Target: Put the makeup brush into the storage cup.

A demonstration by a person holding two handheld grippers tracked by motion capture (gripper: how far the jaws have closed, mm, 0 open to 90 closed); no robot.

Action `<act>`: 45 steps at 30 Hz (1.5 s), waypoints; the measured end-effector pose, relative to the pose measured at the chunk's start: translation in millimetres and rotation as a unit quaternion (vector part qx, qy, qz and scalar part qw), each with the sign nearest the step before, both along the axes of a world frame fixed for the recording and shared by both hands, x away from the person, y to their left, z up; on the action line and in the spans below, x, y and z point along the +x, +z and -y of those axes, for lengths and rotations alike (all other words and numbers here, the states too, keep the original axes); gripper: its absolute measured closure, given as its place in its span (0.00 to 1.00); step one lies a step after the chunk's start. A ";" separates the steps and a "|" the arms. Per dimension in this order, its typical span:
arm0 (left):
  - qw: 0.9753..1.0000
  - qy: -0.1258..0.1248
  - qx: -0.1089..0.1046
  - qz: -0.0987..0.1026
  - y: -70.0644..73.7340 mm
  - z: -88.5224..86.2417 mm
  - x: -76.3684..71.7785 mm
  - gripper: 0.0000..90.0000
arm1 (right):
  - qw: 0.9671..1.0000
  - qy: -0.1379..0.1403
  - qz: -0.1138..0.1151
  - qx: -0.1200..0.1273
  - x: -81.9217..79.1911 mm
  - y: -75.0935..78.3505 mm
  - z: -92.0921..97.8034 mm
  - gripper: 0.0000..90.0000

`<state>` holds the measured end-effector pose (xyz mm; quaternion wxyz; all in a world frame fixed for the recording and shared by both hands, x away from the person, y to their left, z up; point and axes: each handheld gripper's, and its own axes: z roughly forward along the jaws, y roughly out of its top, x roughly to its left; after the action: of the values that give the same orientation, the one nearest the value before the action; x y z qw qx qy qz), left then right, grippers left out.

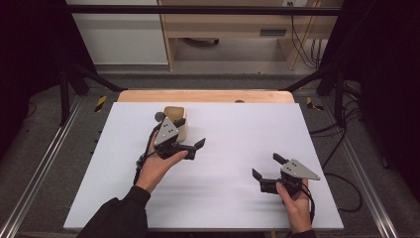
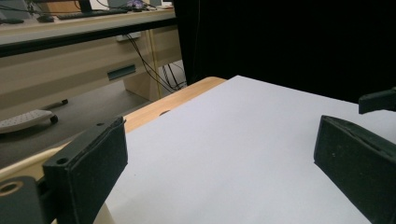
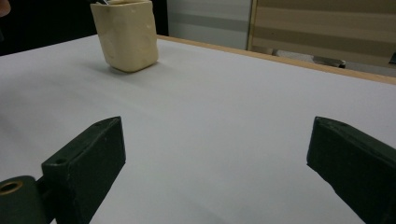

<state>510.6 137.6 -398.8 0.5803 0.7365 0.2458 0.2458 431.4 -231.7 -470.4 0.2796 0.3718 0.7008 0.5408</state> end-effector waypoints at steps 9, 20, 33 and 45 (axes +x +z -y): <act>1.000 -0.004 -0.001 -0.006 -9.5 -3.1 -9.3 0.03 | 1.000 0.001 0.001 -0.002 0.0 -0.3 -0.7 0.05; 1.000 -0.008 -0.010 -0.015 -20.5 -10.3 -19.9 0.03 | 1.000 0.001 -0.002 -0.002 -0.5 -0.3 -1.8 0.05; 1.000 -0.010 -0.014 -0.012 -34.2 -19.7 -37.4 0.03 | 1.000 0.002 -0.002 -0.004 -0.6 -0.4 -2.3 0.05; 1.000 -0.004 -0.021 -0.010 -43.2 -39.7 -55.1 0.04 | 1.000 0.001 -0.001 -0.008 -0.7 -0.6 -3.1 0.05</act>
<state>455.5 177.2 -442.0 0.5940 0.7277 0.2533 0.2312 430.6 -228.5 -471.0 0.2808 0.3696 0.7058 0.5352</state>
